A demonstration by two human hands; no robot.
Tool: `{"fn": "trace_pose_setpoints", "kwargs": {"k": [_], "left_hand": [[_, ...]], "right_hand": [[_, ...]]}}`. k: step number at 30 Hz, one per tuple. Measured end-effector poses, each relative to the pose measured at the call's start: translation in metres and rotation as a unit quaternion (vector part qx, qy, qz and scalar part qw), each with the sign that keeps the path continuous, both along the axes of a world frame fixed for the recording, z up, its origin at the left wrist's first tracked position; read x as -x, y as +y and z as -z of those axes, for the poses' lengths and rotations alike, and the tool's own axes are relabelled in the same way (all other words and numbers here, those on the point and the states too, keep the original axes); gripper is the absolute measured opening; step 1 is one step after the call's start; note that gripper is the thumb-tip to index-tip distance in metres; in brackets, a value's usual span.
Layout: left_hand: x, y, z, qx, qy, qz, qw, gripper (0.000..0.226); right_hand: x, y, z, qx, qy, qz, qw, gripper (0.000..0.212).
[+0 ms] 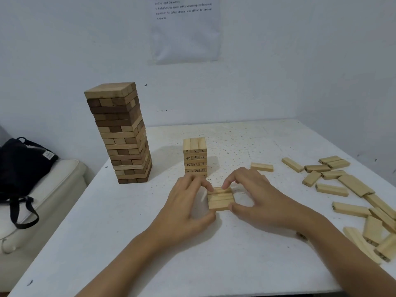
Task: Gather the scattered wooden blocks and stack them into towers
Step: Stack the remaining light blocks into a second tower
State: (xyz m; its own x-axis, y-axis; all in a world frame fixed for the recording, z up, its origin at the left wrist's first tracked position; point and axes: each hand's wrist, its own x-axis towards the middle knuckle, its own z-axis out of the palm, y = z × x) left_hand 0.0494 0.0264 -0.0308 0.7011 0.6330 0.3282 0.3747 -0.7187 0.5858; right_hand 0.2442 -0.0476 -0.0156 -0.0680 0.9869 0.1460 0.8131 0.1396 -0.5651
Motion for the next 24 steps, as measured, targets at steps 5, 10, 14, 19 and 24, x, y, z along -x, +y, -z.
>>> {"fn": "trace_pose_setpoints", "kwargs": {"k": [5,10,14,19,24], "left_hand": [[-0.003,-0.001,0.003,-0.031,0.017,0.001,0.999,0.028],[-0.005,0.003,0.004,-0.040,0.016,-0.005,0.999,0.029],[-0.003,0.007,0.005,-0.022,0.010,-0.003,1.000,0.023],[-0.001,0.010,0.006,-0.033,-0.005,-0.005,0.999,0.027],[0.000,0.008,0.001,-0.006,-0.054,0.001,0.999,0.028]], "right_hand": [[-0.001,0.002,0.005,-0.006,-0.032,-0.025,0.999,0.019],[0.000,0.003,0.005,-0.012,-0.026,-0.017,0.999,0.021],[0.000,0.004,0.004,-0.016,-0.006,-0.014,1.000,0.022],[0.000,0.005,0.004,-0.035,-0.005,-0.015,0.999,0.024],[-0.001,0.004,0.002,-0.057,0.019,-0.010,0.998,0.031]]}}
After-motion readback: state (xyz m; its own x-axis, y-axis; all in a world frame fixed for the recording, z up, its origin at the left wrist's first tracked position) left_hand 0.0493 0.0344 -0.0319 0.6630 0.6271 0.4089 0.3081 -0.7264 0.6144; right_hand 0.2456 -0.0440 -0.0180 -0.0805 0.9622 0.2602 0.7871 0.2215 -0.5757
